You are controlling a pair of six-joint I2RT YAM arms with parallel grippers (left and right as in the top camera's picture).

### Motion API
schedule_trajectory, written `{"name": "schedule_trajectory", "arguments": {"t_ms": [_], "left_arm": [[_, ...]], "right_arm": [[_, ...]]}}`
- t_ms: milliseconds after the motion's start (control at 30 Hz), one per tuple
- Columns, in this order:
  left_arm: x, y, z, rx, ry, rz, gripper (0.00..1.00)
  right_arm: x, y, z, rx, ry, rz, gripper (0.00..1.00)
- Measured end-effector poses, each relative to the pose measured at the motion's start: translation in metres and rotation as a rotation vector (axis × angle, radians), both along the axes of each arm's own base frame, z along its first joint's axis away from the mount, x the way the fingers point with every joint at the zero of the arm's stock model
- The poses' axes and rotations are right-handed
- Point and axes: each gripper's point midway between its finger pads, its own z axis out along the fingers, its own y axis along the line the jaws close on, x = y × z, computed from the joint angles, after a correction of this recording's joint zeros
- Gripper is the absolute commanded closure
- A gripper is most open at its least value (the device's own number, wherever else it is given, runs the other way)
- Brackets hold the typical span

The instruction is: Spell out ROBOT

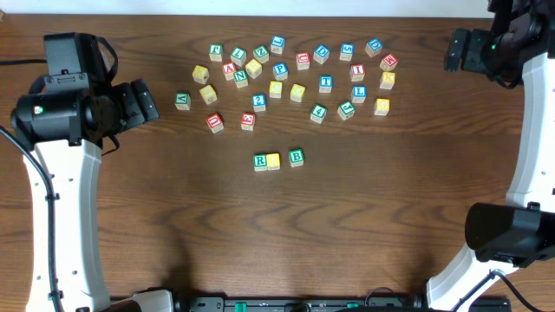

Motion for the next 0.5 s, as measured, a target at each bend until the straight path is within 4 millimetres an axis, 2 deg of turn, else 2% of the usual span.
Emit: {"name": "schedule_trajectory", "arguments": {"t_ms": [300,500], "left_arm": [[0.010,-0.017,0.003,-0.047,-0.036,-0.053,0.02],[0.015,-0.038,-0.002,-0.062,-0.024,-0.113,0.01]], "right_arm": [[0.000,0.000,0.000,0.000,0.000,0.000,0.01],[0.000,0.000,0.000,0.000,0.000,0.000,0.01]]}}
